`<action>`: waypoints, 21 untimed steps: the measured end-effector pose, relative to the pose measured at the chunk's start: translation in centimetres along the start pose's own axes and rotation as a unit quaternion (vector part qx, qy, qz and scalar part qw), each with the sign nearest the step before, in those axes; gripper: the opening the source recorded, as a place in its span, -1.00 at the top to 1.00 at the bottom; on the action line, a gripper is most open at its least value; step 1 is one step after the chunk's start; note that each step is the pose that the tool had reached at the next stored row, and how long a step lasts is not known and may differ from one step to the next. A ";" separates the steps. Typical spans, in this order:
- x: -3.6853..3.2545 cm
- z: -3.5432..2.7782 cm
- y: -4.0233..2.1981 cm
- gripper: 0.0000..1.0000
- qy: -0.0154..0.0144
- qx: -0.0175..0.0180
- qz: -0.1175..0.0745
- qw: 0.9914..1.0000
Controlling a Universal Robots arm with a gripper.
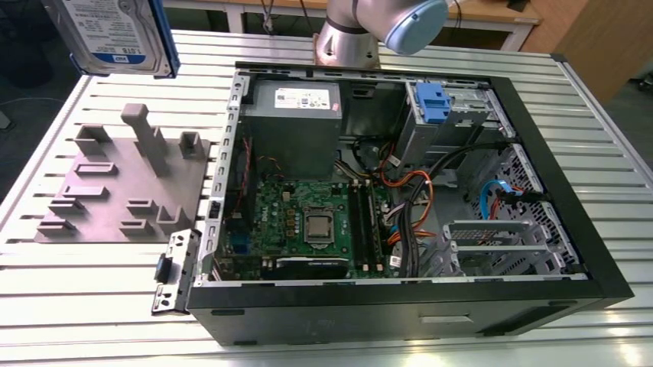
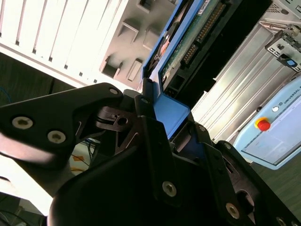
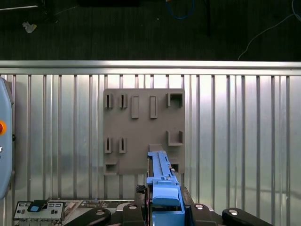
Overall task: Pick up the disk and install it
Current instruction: 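Pick up the disk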
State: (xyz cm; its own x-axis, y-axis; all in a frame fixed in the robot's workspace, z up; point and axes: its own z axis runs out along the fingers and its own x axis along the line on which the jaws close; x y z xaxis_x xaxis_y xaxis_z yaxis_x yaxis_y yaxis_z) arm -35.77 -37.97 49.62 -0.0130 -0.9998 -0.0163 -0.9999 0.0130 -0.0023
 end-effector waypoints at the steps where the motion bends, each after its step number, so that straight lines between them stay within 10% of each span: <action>1: 0.00 0.00 -0.03 0.26 0.000 0.000 0.000 1.000; 21: 0.08 0.00 -0.62 0.26 0.000 0.000 0.000 1.000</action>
State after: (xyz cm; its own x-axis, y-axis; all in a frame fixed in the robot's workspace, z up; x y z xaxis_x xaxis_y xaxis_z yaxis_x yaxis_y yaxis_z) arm -35.15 -38.06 49.63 -0.0128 -0.9998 -0.0162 -0.9999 0.0128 -0.0021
